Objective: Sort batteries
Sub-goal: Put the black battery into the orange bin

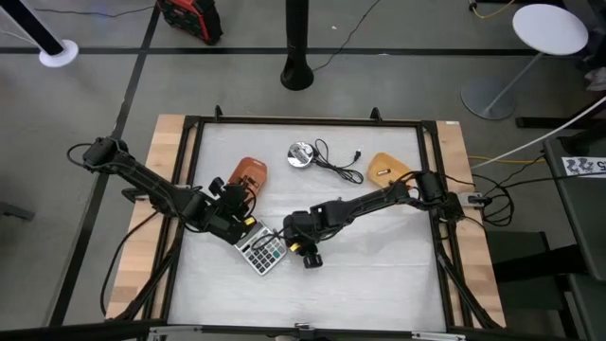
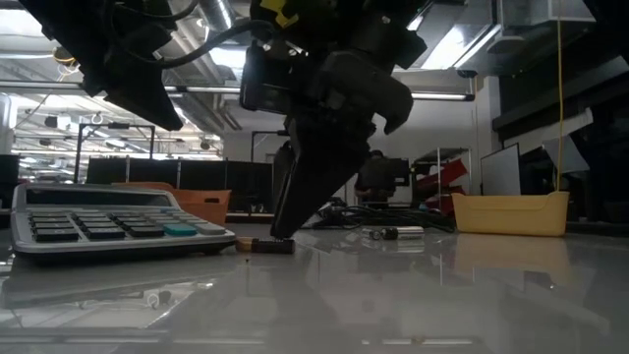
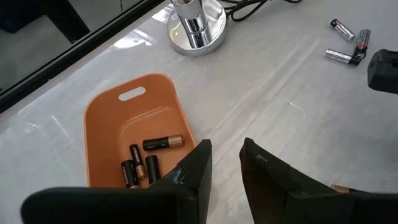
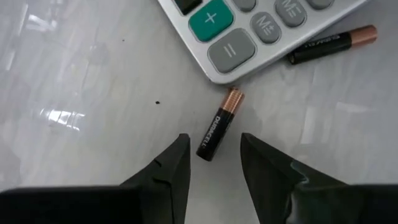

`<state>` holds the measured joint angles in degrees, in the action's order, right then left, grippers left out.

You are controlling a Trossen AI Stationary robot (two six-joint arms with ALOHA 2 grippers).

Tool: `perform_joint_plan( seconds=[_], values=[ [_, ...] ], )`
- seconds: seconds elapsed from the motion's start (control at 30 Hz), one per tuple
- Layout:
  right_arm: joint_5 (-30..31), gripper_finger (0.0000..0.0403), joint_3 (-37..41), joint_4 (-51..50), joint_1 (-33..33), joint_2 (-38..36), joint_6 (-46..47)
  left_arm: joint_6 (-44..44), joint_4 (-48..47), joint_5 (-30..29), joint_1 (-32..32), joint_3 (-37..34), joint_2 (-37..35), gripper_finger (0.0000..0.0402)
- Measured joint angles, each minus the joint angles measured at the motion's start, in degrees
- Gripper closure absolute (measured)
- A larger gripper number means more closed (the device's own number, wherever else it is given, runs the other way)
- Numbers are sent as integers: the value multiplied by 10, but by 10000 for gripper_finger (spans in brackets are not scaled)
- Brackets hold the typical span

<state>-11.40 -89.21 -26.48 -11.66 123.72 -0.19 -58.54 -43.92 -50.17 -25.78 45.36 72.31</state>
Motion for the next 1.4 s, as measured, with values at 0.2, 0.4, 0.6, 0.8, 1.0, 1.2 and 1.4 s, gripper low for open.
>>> perform_joint_plan(
  seconds=[0.2,0.4,0.6,0.8,1.0,1.2,1.4],
  values=[
    [8,267,8,34,-5,0,16,0,0,0,0,0,0,325],
    [59,267,29,69,-20,0,16,0,0,0,0,0,0,325],
    [123,267,30,69,-18,0,16,0,0,0,0,0,0,325],
    [137,267,30,69,-18,4,16,0,0,0,0,0,0,325],
    [138,267,27,71,-18,17,15,0,0,0,0,0,0,325],
    [139,301,28,74,-16,18,14,0,0,0,0,0,0,325],
    [134,377,28,77,-9,19,12,0,0,0,0,0,0,325]
  ],
)
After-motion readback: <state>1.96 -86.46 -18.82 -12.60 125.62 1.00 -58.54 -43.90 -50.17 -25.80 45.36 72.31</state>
